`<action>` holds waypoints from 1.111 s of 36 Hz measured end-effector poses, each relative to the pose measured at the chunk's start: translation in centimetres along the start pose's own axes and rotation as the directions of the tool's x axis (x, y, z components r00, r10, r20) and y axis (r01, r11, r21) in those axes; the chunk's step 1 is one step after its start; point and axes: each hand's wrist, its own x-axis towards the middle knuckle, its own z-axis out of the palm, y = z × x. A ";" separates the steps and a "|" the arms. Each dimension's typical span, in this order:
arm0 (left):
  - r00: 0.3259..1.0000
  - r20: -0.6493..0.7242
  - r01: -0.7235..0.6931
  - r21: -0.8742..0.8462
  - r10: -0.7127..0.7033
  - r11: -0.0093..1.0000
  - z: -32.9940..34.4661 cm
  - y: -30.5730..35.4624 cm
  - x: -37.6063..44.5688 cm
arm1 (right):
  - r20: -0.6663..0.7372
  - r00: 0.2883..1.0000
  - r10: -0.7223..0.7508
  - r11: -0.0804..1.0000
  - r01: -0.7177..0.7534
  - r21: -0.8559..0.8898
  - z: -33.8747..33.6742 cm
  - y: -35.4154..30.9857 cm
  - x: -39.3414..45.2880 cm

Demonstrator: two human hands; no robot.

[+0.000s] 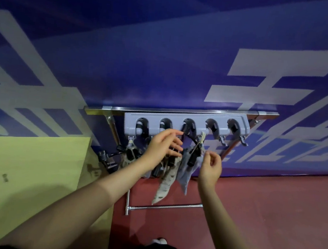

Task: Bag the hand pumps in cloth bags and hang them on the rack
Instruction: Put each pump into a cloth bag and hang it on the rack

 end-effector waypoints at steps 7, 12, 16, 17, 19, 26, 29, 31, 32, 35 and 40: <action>0.993 -0.089 0.069 -0.090 -0.077 0.994 -10.1 -0.1 -6.2 | 0.187 0.982 0.039 0.997 -0.052 0.063 4.9 0.2 -9.4; 0.972 -0.175 0.137 -0.123 -0.157 0.983 -20.4 -1.3 -11.9 | 0.375 0.926 0.037 0.999 -0.041 0.003 10.3 -0.1 -19.3; 0.916 -0.327 0.196 -0.146 -0.234 0.970 -29.6 -3.0 -17.5 | 0.519 0.849 0.096 0.995 -0.072 -0.066 14.9 0.5 -27.9; 0.894 -0.367 0.218 -0.149 -0.258 0.965 -31.5 -3.5 -18.6 | 0.557 0.825 0.100 0.995 -0.067 -0.078 15.8 0.7 -29.7; 0.841 -0.443 0.275 -0.144 -0.310 0.951 -35.0 -4.6 -20.8 | 0.604 0.790 0.104 0.994 -0.059 -0.094 17.5 1.2 -33.0; 0.783 -0.524 0.407 0.022 -0.336 0.913 -42.3 -8.1 -26.6 | 0.706 0.661 0.254 0.963 -0.105 -0.248 20.9 2.5 -39.5; 0.734 -0.578 0.465 0.045 -0.357 0.884 -44.7 -9.1 -28.6 | 0.770 0.515 0.376 0.911 -0.053 -0.410 22.4 2.9 -40.6; 0.694 -0.610 0.508 0.037 -0.384 0.860 -46.1 -9.8 -30.3 | 0.797 0.427 0.426 0.882 0.001 -0.471 23.3 3.4 -41.3; 0.667 -0.631 0.529 0.029 -0.395 0.848 -46.8 -10.1 -31.1 | 0.805 0.401 0.436 0.876 0.015 -0.482 23.9 3.7 -41.7; 0.581 -0.710 0.543 -0.025 -0.398 0.839 -48.7 -11.0 -33.9 | 0.838 0.337 0.430 0.879 0.058 -0.474 25.8 3.9 -43.4; 0.517 -0.767 0.577 -0.015 -0.379 0.817 -52.2 -12.3 -38.0 | 0.865 0.268 0.425 0.881 0.097 -0.463 27.6 4.5 -47.1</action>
